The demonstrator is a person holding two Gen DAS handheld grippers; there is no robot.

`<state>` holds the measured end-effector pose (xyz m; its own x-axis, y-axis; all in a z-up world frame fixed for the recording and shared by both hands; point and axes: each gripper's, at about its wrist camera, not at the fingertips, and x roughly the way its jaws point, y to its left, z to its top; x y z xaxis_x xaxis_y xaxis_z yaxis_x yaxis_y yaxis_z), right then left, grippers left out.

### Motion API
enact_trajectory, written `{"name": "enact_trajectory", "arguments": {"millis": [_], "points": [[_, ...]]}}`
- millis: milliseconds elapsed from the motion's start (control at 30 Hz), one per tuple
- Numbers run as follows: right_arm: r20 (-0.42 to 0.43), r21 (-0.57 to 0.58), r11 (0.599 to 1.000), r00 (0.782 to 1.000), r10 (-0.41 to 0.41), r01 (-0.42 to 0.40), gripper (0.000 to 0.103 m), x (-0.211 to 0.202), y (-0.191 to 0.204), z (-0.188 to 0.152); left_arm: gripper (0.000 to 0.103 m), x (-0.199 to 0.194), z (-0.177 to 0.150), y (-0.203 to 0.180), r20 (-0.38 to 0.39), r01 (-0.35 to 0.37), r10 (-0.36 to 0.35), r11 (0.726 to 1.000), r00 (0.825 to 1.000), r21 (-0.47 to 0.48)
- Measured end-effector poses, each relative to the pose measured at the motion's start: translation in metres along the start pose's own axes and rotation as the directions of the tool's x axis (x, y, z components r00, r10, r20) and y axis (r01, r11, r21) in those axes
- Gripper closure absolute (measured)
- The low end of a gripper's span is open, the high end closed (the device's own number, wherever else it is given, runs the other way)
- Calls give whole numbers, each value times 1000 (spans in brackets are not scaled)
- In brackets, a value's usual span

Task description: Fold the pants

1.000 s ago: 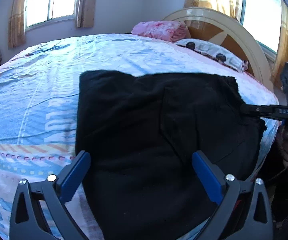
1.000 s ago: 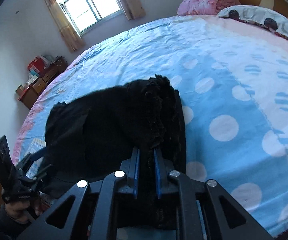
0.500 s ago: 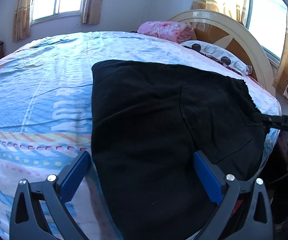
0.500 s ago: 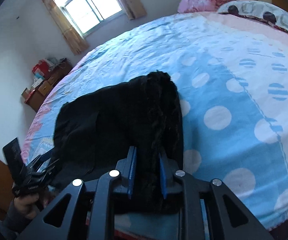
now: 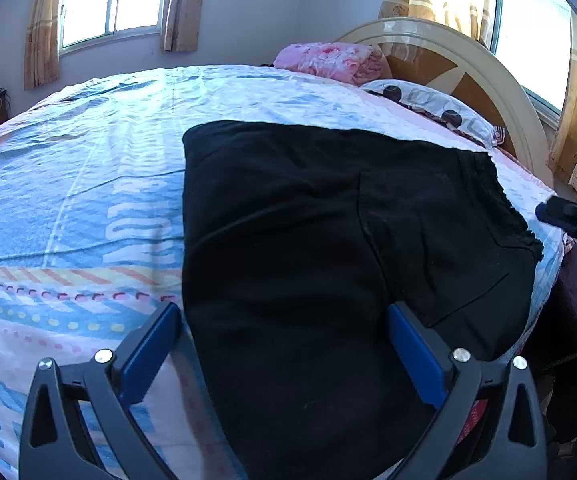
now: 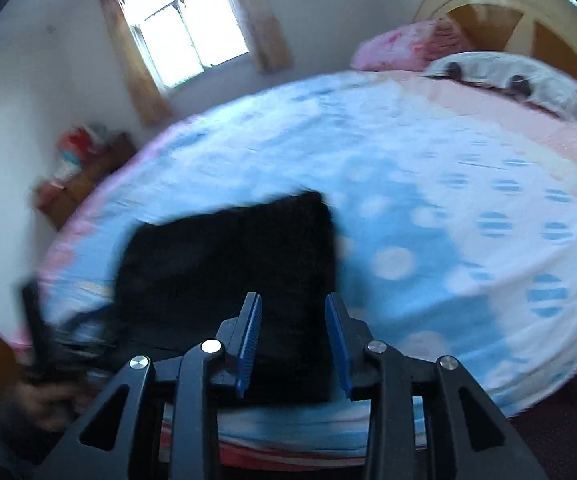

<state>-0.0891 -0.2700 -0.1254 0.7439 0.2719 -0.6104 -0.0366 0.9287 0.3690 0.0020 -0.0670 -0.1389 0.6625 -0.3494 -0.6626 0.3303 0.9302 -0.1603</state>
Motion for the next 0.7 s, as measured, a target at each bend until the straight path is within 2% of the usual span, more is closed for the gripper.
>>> {"name": "enact_trajectory", "arguments": {"millis": [100,133,200,233,267,333,433,533,667,700], "points": [[-76,-55,987,986,145,-149,68,24,32,-9,0,-1,-1,1,2,3,-3,1000,1000,4],[-119,-71,984,981,156,-165,68,36,40,-15,0,-1,-2,1,1,1,-2,1000,1000,6],[-194,-84,994,979,56,-73,68,56,37,-29,0,-2,-3,3,1,4,-4,1000,1000,6],[-226,-52,997,973,50,-64,69,61,27,-36,0,-1,-4,3,0,6,-6,1000,1000,4],[-245,1,996,966,85,-87,69,63,15,-44,0,-1,-4,3,0,5,-5,1000,1000,6],[-234,44,992,964,122,-115,70,56,6,-49,0,-1,-4,3,5,2,-2,1000,1000,6],[-245,43,994,964,105,-97,69,56,9,-43,0,-8,-2,6,8,15,-15,1000,1000,-21],[-228,2,995,969,97,-99,68,53,26,-23,0,-20,0,9,43,-12,12,1000,999,-7],[-183,-9,981,965,189,-193,67,59,43,16,0,-19,2,16,44,-28,29,999,999,-15],[-177,-9,981,965,191,-196,63,64,46,22,0,-15,1,19,32,-24,25,999,999,-28]]}}
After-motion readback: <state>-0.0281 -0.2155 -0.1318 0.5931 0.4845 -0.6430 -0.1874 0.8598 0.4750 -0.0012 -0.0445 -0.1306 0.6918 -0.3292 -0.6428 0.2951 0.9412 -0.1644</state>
